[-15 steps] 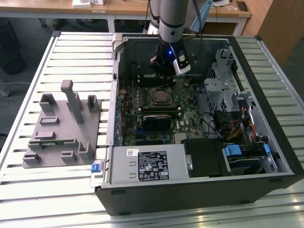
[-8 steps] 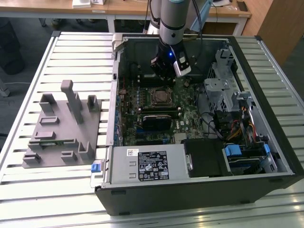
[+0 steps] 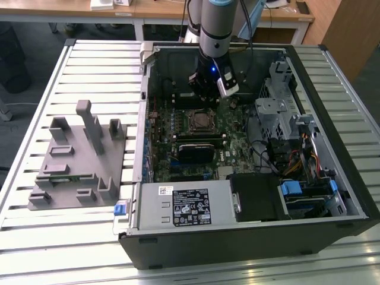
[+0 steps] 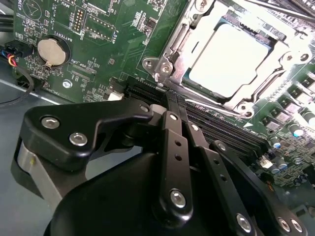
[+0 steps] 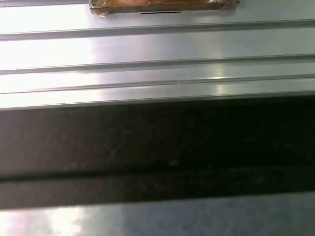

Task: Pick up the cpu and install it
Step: 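Install the first cpu locking lever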

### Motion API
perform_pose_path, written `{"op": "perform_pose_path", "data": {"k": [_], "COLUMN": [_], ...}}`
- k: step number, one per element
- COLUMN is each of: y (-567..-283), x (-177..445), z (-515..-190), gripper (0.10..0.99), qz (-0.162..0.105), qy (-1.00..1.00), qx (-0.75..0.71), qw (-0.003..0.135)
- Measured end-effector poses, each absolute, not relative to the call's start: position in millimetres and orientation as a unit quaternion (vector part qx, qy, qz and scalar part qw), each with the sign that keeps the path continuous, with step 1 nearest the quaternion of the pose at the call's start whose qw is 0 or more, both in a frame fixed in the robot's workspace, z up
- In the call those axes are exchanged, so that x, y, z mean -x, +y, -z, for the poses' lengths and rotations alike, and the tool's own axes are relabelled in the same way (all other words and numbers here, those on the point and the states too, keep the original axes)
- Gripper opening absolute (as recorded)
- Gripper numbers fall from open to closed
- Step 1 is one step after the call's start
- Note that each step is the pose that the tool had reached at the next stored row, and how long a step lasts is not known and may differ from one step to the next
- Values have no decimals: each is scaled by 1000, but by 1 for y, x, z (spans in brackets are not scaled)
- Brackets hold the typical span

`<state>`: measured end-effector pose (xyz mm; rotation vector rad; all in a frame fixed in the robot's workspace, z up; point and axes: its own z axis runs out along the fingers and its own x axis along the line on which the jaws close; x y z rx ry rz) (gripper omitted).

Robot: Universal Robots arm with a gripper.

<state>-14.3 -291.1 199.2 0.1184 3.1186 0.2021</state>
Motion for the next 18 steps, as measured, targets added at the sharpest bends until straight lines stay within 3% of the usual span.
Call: {"op": "perform_pose_path", "data": {"k": [18], "y": [-291], "x": [14], "z": [-200], "gripper": [106], "qz": [-60], "qy": [997], "qx": [-38], "qw": [7]}}
